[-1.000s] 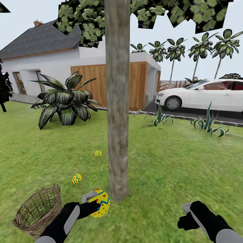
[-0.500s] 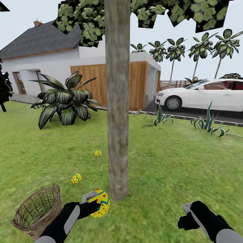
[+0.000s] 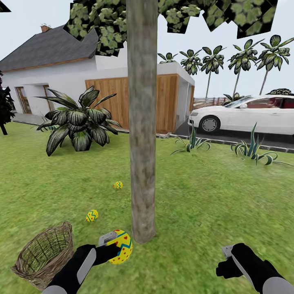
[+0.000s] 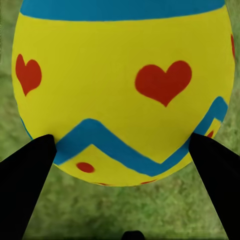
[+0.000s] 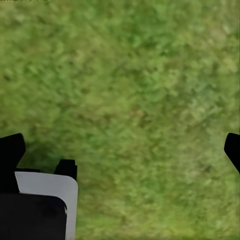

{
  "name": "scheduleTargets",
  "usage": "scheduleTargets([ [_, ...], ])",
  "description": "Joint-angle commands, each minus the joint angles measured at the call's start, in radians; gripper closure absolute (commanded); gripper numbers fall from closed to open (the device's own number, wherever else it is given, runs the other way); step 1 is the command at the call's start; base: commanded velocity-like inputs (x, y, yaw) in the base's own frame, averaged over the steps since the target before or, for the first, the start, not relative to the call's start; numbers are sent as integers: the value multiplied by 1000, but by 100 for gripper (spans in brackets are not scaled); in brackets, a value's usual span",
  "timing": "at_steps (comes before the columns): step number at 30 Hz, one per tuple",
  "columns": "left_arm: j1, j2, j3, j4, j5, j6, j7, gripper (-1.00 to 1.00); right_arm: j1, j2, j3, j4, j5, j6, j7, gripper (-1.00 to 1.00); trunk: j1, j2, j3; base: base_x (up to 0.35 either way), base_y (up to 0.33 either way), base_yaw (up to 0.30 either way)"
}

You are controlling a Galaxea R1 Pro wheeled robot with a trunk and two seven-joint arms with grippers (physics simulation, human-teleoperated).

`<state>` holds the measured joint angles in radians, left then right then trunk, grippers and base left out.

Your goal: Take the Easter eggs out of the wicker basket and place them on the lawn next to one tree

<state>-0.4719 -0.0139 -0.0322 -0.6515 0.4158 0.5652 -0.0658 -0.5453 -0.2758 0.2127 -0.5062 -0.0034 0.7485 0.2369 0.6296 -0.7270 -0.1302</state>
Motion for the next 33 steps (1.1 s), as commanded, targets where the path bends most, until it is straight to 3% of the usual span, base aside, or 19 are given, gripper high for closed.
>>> scheduleTargets([
  [1, -1, 0, -1, 0, 0, 7, -2, 100, -1, -8, 4, -2, -3, 4, 5, -100, 4, -9, -5, 0, 0, 0],
  [3, -1, 0, -1, 0, 1, 8, -3, 100, -1, -33, -25, -2, -9, 4, 10, -100, 12, -23, -11, 0, 0, 0],
  [5, -1, 0, 2, -2, 4, 9, -2, 100, -1, -40, -77, -3, -10, 5, 11, -100, 20, -37, -18, 0, 0, 0],
  [7, -1, 2, 6, -4, 7, 11, 0, 100, -1, -43, -100, -8, -9, 6, 9, -100, 27, -51, -24, 0, 0, 0],
  [9, -1, 3, 4, -2, -3, 27, 18, 100, -1, -43, -105, -18, -8, 10, 5, -100, 35, -65, -30, 0, 0, 0],
  [11, -1, 8, 5, -15, -25, 148, 116, 100, -1, -43, -107, -23, -9, 11, 5, -100, 43, -79, -36, 0, 0, 0],
  [13, -1, 16, 6, -40, -30, 203, 167, 100, -1, -45, -108, -24, -8, 11, 5, -100, 50, -93, -43, 0, 0, 0],
  [18, -1, 13, 5, -52, -32, 216, 184, 100, -1, -62, -119, -25, -9, 8, 5, -100, 69, -128, -58, 0, 0, 0],
  [33, -1, 9, 5, -74, -31, 202, 178, 100, -1, -54, -118, -24, -2, 5, 4, -100, 127, -233, -105, 0, 0, 0],
])
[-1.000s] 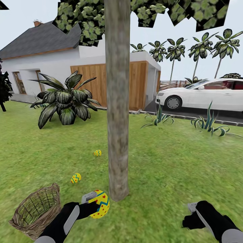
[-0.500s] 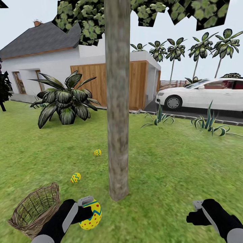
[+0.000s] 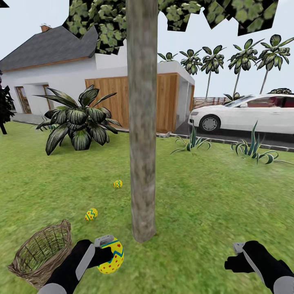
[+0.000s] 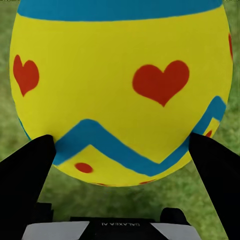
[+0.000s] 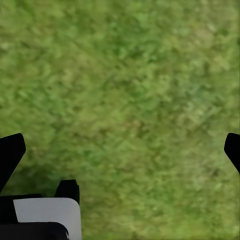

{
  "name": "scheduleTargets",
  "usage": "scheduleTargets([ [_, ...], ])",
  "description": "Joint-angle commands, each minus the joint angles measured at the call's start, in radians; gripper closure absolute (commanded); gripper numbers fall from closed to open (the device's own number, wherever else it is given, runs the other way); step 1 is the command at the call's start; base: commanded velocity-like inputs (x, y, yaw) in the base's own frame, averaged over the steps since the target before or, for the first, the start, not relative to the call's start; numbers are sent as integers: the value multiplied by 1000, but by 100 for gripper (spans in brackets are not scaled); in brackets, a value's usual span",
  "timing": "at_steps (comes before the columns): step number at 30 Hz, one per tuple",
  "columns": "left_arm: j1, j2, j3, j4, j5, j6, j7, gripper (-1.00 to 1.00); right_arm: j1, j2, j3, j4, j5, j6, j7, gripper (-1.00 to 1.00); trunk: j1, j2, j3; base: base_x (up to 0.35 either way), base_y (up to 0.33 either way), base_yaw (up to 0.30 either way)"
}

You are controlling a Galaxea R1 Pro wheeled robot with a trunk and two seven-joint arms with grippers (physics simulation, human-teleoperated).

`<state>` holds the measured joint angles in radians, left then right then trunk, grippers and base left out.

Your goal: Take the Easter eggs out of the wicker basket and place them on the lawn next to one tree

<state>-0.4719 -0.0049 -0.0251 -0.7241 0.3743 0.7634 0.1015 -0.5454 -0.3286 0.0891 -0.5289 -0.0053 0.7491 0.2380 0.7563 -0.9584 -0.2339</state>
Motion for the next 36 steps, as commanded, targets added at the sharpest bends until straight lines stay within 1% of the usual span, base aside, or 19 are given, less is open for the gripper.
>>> scheduleTargets([
  [1, -1, 0, -2, -2, 11, 4, 10, 100, -1, -1, 5, -1, 0, 4, 3, -100, 4, -8, -5, 0, 0, 0],
  [6, -1, 0, -2, -2, 11, 4, 10, 100, -1, -4, 5, 0, 1, 4, 3, -100, 23, -43, -20, 0, 0, 0],
  [13, -1, -6, -4, 0, 10, 4, 10, 100, -1, -2, 6, 0, 1, 4, 3, -100, 50, -92, -42, 0, 0, 0],
  [25, -1, -7, -4, 6, 11, 2, 10, 100, -1, 2, 6, 1, 1, 3, 2, -100, 96, -176, -80, 0, 0, 0],
  [36, -1, -13, -4, 7, 11, 2, 10, 100, -1, 0, 6, 1, 1, 3, 1, -100, 138, -253, -114, 0, 0, 0],
])
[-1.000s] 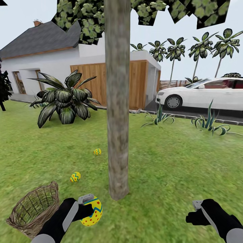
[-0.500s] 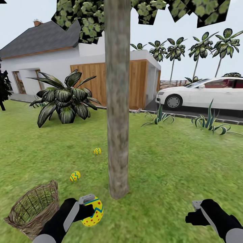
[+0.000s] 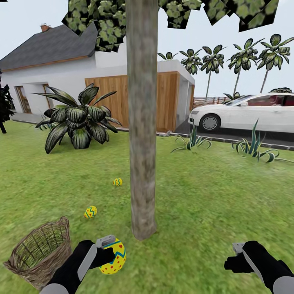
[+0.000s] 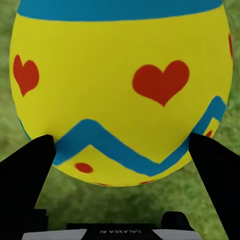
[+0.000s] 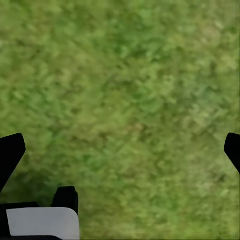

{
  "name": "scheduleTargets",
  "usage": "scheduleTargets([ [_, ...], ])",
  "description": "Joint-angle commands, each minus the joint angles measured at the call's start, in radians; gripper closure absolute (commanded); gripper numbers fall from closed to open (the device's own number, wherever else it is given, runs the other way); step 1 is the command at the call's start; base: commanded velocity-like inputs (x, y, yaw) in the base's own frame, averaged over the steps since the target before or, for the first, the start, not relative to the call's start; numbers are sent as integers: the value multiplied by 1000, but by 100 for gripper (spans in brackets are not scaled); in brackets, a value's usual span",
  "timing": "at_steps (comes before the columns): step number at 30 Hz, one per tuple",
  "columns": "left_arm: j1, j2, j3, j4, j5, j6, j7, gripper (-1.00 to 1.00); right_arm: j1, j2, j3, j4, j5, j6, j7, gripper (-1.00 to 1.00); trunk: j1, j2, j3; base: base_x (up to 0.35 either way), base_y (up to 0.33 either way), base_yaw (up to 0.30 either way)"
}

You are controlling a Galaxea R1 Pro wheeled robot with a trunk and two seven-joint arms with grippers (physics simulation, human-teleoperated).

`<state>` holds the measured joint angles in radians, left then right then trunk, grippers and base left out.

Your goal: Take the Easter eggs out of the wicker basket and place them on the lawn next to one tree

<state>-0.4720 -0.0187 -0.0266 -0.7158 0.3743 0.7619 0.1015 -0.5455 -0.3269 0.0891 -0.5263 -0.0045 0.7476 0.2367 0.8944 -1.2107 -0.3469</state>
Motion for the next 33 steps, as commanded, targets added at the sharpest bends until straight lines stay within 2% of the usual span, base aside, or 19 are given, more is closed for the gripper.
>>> scheduleTargets([
  [1, 0, 0, -3, -1, 11, 4, 10, 100, -1, -1, 6, -1, 0, 4, 3, -100, 4, -8, -4, 0, 0, 0],
  [33, 0, -12, -4, 2, 9, 4, 10, 100, -1, -9, 4, -1, 0, 5, 4, -100, 127, -232, -105, 0, 0, 0],
])
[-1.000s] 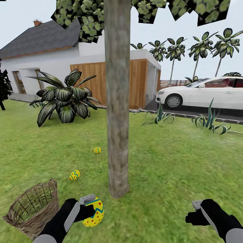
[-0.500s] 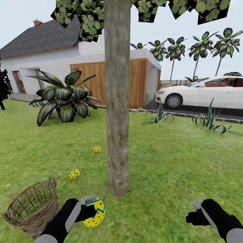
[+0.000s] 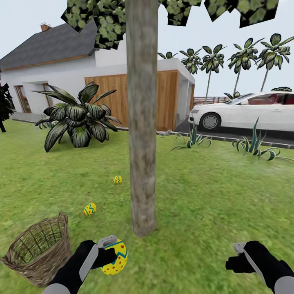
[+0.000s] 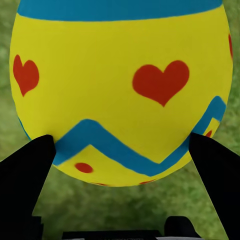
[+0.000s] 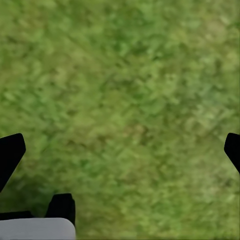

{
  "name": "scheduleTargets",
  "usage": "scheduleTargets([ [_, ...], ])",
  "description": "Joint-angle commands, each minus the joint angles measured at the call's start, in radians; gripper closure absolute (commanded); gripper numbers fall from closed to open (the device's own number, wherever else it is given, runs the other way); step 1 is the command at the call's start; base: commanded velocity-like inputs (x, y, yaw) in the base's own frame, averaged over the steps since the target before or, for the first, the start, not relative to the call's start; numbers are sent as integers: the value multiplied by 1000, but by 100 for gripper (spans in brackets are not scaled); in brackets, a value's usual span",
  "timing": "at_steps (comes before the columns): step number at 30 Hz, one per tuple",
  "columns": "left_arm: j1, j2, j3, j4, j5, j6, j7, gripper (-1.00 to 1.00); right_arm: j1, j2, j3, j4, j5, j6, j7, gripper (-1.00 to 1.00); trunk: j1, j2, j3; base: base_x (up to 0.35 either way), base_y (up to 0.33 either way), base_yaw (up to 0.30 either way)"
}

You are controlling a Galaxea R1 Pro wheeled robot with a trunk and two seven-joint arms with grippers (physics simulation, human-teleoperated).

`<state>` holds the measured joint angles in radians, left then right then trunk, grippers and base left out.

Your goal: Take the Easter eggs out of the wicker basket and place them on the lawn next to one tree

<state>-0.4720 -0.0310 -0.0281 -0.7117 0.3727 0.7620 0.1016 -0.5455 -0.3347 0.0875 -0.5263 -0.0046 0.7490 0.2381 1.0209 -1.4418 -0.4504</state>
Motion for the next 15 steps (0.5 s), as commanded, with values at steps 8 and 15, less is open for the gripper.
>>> scheduleTargets([
  [8, 0, 0, -3, -2, 11, 3, 10, 100, -1, -1, 6, -1, -1, 4, 3, -100, 31, -57, -26, 0, 0, 0],
  [15, 0, 0, -3, -3, 11, 3, 10, 100, -1, 0, 8, -1, -1, 4, 3, -100, 58, -106, -48, 0, 0, 0],
])
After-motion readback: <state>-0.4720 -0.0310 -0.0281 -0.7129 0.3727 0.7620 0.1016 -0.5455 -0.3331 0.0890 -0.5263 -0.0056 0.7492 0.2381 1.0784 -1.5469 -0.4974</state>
